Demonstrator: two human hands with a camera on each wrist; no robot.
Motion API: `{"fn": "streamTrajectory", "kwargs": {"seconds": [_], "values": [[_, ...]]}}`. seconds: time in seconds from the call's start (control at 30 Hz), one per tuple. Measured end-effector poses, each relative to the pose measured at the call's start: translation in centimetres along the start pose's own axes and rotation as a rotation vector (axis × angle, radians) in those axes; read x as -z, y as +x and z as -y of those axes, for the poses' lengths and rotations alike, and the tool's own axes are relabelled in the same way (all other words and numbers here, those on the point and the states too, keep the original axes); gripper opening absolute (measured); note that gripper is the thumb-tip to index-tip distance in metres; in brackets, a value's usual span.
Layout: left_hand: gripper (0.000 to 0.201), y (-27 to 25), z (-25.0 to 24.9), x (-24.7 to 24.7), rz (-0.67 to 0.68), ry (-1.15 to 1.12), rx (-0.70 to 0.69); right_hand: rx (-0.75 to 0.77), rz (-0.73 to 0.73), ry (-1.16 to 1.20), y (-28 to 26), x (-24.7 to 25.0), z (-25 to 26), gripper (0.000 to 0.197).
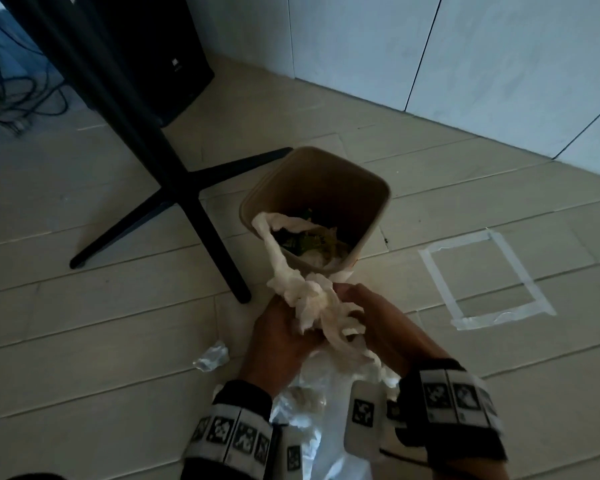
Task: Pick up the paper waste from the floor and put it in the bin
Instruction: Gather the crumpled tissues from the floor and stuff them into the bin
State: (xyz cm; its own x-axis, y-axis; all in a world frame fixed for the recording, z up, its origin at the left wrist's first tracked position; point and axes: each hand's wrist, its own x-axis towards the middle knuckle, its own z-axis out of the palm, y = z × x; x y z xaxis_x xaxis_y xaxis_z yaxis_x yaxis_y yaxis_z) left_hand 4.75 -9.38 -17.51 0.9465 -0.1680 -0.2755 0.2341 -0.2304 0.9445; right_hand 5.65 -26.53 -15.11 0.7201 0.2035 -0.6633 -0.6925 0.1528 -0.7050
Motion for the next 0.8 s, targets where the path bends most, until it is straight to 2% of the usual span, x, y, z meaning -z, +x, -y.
{"fn": "streamTrajectory", "kwargs": {"seconds": [0.1, 0.23, 0.37, 0.43, 0.5, 0.57, 0.63, 0.67, 0.73, 0.8], "values": [[0.056, -1.5, -4.9, 1.1, 0.044, 0.044, -0.174, 0.202, 0.062, -0.185, -4.2, -1.0, 2.3, 0.038], [0.042, -1.0, -11.4, 1.8, 0.056, 0.054, -0.330, 0.433, 0.079, -0.232, -7.5, -1.7, 7.4, 0.038], [0.059, 3.3, -16.5, 2.2, 0.004, 0.210, -0.497, 0.675, 0.041, -0.161, -6.8, -1.6, 12.8, 0.020], [0.064, 6.2, -18.1, 2.2, -0.028, 0.272, -0.530, 0.721, 0.021, -0.128, -5.3, -1.3, 15.0, 0.025], [0.056, 8.8, -18.9, 2.0, -0.059, 0.342, -0.552, 0.742, -0.044, -0.108, -3.4, -1.0, 16.3, 0.030], [0.050, 11.1, -18.6, 1.6, -0.091, 0.414, -0.565, 0.742, -0.123, -0.089, -0.8, -0.8, 16.7, 0.018], [0.050, 13.1, -17.1, 1.1, -0.099, 0.460, -0.500, 0.703, -0.208, -0.152, 1.7, -0.5, 16.2, 0.016], [0.049, 14.1, -15.9, 0.9, -0.094, 0.517, -0.441, 0.671, -0.262, -0.272, 2.8, -0.2, 15.8, 0.018], [0.047, 15.7, -13.3, 0.7, -0.018, 0.800, -0.322, 0.543, -0.314, -0.738, 4.4, 0.3, 15.1, 0.030], [0.046, 16.3, -11.4, 0.8, 0.197, 1.136, -0.203, 0.384, -0.343, -1.210, 5.1, 0.7, 14.4, 0.042]]}}
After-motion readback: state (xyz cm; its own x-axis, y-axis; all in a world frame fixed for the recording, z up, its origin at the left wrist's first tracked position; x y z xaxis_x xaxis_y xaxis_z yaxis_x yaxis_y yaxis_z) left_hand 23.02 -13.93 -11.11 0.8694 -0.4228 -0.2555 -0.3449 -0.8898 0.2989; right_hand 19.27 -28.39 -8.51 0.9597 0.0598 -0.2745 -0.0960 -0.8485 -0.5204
